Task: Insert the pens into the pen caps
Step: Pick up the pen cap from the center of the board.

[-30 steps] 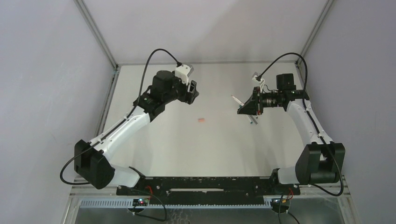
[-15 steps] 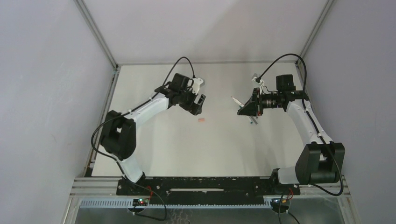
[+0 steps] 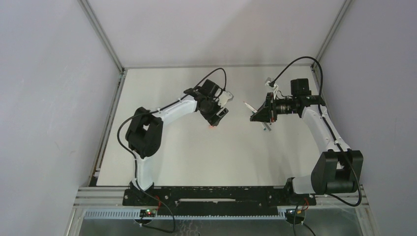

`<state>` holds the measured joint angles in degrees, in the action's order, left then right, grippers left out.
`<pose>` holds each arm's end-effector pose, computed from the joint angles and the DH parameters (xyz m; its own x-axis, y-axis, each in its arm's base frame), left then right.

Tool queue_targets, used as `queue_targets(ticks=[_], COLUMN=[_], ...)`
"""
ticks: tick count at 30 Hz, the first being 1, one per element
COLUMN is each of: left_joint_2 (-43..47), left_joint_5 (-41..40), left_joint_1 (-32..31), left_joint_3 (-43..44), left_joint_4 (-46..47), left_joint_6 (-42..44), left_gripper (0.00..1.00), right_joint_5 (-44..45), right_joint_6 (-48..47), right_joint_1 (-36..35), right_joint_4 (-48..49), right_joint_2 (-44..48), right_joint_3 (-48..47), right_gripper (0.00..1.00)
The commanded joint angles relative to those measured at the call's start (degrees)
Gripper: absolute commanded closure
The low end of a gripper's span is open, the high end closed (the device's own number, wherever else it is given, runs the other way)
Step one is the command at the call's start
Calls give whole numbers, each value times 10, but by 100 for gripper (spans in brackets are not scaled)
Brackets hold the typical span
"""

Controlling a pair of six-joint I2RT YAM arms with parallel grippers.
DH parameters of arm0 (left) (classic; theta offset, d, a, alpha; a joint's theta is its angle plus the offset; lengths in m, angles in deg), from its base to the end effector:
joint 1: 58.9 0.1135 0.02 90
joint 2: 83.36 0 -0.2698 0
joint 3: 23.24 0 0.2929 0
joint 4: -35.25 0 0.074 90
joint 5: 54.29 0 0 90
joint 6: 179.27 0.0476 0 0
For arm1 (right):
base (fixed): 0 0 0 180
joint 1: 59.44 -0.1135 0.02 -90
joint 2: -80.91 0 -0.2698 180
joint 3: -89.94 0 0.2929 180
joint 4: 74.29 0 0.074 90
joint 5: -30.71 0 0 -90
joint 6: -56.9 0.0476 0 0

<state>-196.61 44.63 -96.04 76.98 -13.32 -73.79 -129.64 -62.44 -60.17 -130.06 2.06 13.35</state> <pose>0.3697 -0.2893 0.1889 -0.5009 0.7101 -0.4948 0.8186 0.5743 -0.0045 0.3076 0.0488 0.2903 -0.4930 -0.1711 -0.8530 -0.8540 0.2823 0.4370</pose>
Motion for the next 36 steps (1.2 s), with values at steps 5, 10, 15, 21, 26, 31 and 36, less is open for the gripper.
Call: queue_targets(ticks=[5, 10, 15, 21, 26, 31, 36], left_joint_2=[-50, -74, -93, -110, -127, -130, -127], left_joint_5=[2, -5, 3, 14, 14, 16, 5], left_joint_1=[-7, -7, -7, -7, -7, -7, -7], left_joint_3=[64, 76, 95, 105, 114, 106, 96], left_joint_4=[-56, -63, -71, -78, -88, -94, -105], left_joint_6=[43, 42, 43, 37, 23, 13, -27], left_gripper=[41, 51, 53, 57, 64, 73, 83], right_joint_5=[-6, -11, -12, -12, -14, -14, -15], right_joint_6=[-12, -10, -9, -7, -4, -2, -2], right_joint_1=[21, 22, 22, 23, 24, 26, 27], right_joint_4=[2, 3, 3, 4, 7, 7, 7], right_joint_2=[4, 1, 2, 4, 4, 5, 7], right_joint_3=[-4, -4, -4, -4, -4, -4, -4], right_gripper=[100, 100, 100, 100, 100, 100, 100])
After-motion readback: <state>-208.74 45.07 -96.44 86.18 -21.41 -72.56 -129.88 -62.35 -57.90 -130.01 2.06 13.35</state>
